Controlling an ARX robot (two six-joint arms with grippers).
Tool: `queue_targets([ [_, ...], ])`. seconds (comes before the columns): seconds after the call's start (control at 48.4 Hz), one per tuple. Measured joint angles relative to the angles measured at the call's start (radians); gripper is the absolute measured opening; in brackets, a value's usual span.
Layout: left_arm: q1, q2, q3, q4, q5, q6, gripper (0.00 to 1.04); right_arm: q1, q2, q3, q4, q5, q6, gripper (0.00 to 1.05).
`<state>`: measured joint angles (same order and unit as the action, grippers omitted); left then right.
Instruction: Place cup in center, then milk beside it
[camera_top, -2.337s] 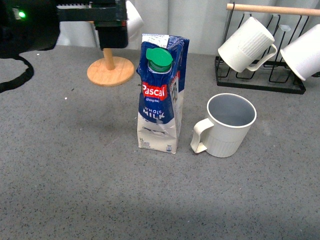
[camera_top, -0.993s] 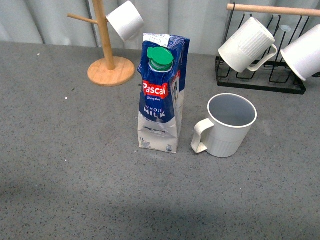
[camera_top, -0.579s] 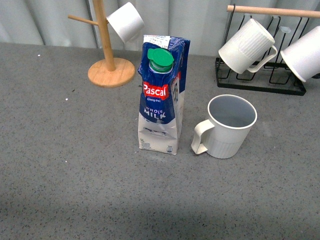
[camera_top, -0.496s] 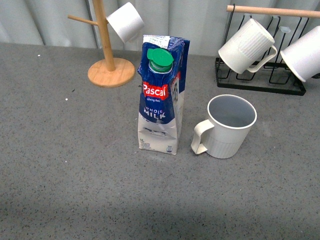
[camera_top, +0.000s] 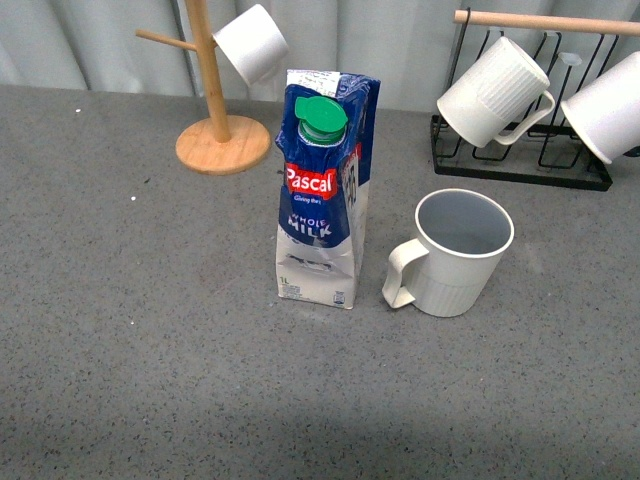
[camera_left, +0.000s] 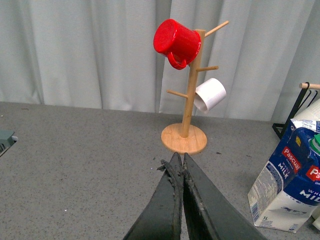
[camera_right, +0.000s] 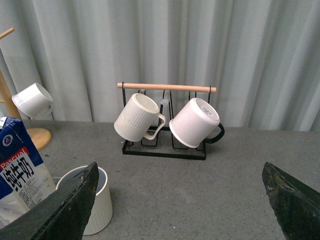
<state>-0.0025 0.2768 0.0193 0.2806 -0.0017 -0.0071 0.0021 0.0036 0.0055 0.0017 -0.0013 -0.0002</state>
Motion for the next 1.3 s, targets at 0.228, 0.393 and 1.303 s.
queue_targets([
  [0.228,0.0,-0.054,0.0,-0.053,0.0,0.0,0.04,0.0,0.0,0.0,0.0,0.0,0.0,0.96],
  [0.393,0.0,-0.1,0.0,-0.1,0.0,0.0,0.04,0.0,0.0,0.0,0.0,0.0,0.0,0.96],
  [1.303,0.0,-0.272,0.0,-0.278,0.002,0.002,0.98,0.0,0.0,0.0,0.0,0.0,0.0,0.96],
])
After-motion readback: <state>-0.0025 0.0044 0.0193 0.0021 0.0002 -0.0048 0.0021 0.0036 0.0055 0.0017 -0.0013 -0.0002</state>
